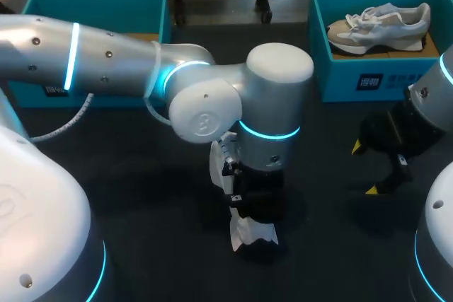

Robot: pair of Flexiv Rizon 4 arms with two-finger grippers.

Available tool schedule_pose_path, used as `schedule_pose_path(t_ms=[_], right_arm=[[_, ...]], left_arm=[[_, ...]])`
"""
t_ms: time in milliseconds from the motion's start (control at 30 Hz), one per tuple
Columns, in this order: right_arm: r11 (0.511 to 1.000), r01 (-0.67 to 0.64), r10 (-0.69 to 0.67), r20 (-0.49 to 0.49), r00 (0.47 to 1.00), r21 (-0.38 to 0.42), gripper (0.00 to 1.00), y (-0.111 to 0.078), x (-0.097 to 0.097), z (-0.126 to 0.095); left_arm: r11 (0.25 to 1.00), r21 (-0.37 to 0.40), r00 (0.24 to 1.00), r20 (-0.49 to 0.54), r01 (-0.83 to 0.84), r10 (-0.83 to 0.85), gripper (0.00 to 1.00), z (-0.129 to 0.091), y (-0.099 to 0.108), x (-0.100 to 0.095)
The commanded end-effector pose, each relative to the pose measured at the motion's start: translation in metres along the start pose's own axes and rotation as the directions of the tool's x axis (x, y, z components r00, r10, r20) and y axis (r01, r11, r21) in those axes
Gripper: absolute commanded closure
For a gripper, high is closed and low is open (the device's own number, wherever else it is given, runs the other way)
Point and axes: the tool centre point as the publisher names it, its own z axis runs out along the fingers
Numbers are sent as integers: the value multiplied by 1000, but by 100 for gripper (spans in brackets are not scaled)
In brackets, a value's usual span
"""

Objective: Take the shoe out of the shoebox, open the shoe tongue, remove and reinsert the insole, then place the shoe into the shoebox

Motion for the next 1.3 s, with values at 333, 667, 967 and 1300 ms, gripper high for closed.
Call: schedule_pose_path(t_ms=[333, 667, 967, 1300], right_arm=[[1000, 1, -1, 2, 1000, 2, 0, 0, 1, 0], [1000, 1, -1, 2, 1000, 2, 0, 0, 1, 0], [1000, 1, -1, 2, 1000, 2, 0, 0, 1, 0], [1000, 1, -1, 2, 1000, 2, 0, 0, 1, 0]], left_arm=[[1000, 1, 990, 138, -6, 6, 100, -10, -17, -5], [999, -13, 993, 111, 52, -50, 100, 6, 2, -24], [998, -24, 989, 138, 49, -46, 100, -16, 4, -12], [994, -93, 983, 179, 53, -35, 100, -50, -3, 0]])
